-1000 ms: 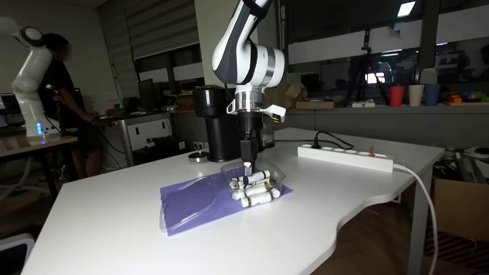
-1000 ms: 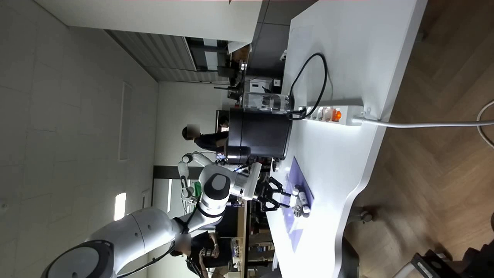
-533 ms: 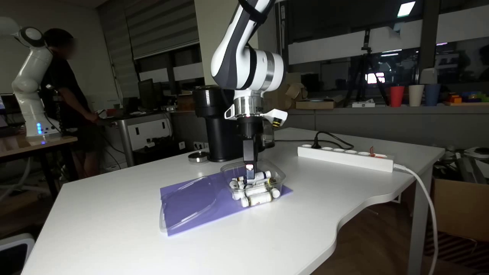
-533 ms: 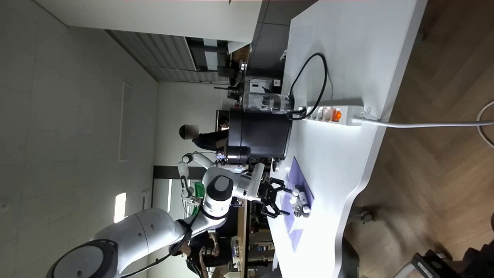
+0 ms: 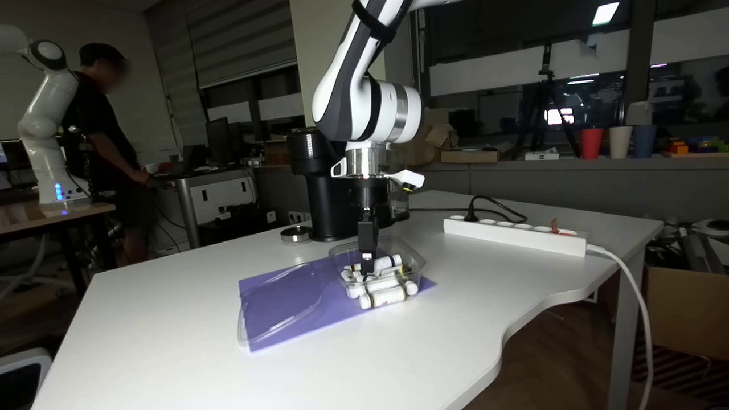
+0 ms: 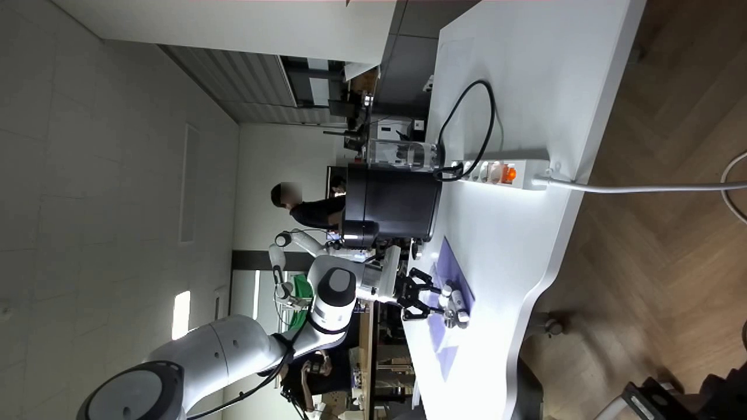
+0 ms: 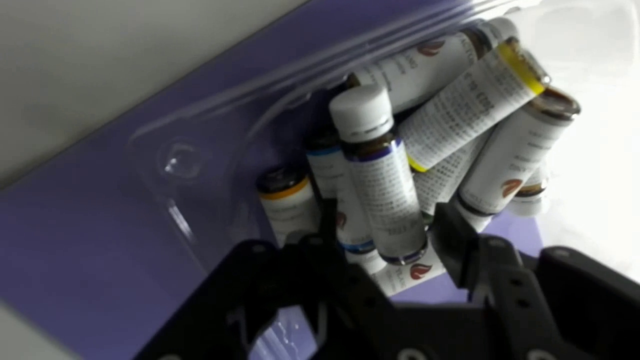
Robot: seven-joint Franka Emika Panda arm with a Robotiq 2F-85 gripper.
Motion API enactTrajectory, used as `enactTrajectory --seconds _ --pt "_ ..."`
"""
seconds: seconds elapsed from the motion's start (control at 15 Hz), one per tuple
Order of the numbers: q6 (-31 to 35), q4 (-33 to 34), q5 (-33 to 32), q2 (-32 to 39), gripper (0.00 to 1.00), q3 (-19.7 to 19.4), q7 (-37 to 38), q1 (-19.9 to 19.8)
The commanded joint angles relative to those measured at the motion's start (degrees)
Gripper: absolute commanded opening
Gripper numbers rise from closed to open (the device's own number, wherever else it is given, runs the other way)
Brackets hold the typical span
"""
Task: Put one of the things in the container on the table
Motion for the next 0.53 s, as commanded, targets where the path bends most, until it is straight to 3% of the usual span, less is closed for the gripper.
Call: enactTrajectory --seconds 0.0,0.2,0.47 --pt "1.43 -0.54 -0.64 -0.77 0.21 0.33 1.19 -0.1" --pt "-0.35 0.15 1.34 -2.14 0.04 0.97 3.03 -0.79" --pt "-7.11 1.89 7.33 -6.54 0.07 1.53 8.71 -2.56"
